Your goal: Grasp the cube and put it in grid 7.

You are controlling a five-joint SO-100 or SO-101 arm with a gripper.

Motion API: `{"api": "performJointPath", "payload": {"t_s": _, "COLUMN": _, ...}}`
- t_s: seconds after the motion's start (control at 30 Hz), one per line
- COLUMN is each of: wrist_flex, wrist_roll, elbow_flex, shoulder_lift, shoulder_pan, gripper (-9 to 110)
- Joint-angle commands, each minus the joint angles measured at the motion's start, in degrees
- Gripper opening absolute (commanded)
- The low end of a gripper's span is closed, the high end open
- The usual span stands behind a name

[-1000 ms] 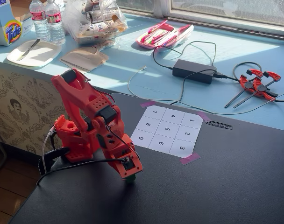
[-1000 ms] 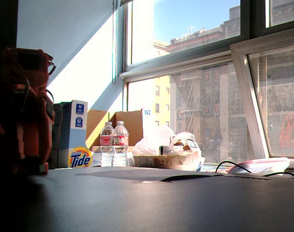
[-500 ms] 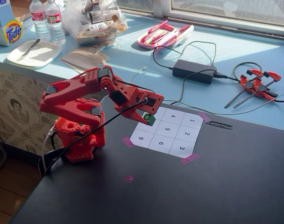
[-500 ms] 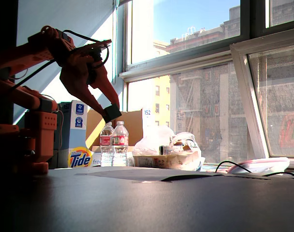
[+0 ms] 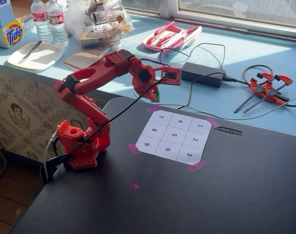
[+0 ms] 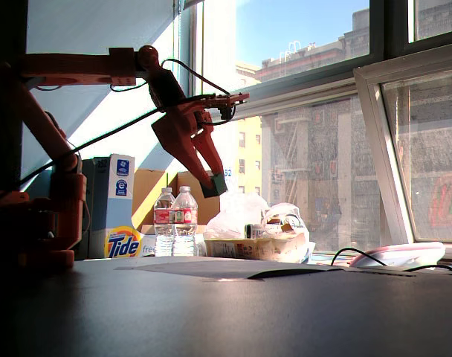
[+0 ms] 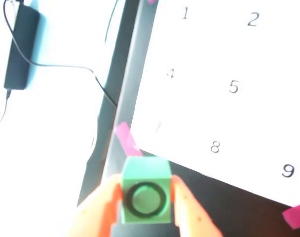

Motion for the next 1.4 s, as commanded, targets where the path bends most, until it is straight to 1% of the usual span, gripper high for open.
{"api": "performJointPath", "payload": {"t_s": 0.0, "wrist_flex": -4.75, "wrist_roll": 0.35, "elbow_flex": -2.81, "shoulder_lift": -6.59, "shoulder_pan": -2.37, "gripper": 0}}
{"api": "performJointPath", "payload": {"t_s": 0.17, "wrist_flex": -11.95, "wrist_roll": -0.09, "elbow_flex": 0.00, "shoulder_lift": -13.71, "shoulder_pan": -4.39, "gripper": 0}}
{"api": "performJointPath", "payload": {"t_s": 0.53, "wrist_flex": -20.30, "wrist_roll": -1.32, "elbow_flex": 2.11, "shoulder_lift": -18.46, "shoulder_pan": -3.25, "gripper": 1}}
{"api": "performJointPath", "payload": {"t_s": 0.87, "wrist_flex": -26.81, "wrist_roll": -3.87, "elbow_flex": 2.02, "shoulder_lift": -26.28, "shoulder_pan": -2.72, "gripper": 1}}
{"api": "performJointPath", "payload": {"t_s": 1.03, "wrist_flex": -27.86, "wrist_roll": -4.22, "elbow_flex": 1.85, "shoulder_lift": -27.77, "shoulder_pan": -2.29, "gripper": 3}}
{"api": "performJointPath", "payload": {"t_s": 1.2, "wrist_flex": -27.69, "wrist_roll": -4.13, "elbow_flex": 1.49, "shoulder_lift": -27.33, "shoulder_pan": -0.09, "gripper": 8}}
{"api": "performJointPath", "payload": {"t_s": 1.37, "wrist_flex": -22.94, "wrist_roll": -3.87, "elbow_flex": -0.70, "shoulder_lift": -26.28, "shoulder_pan": 0.88, "gripper": 12}}
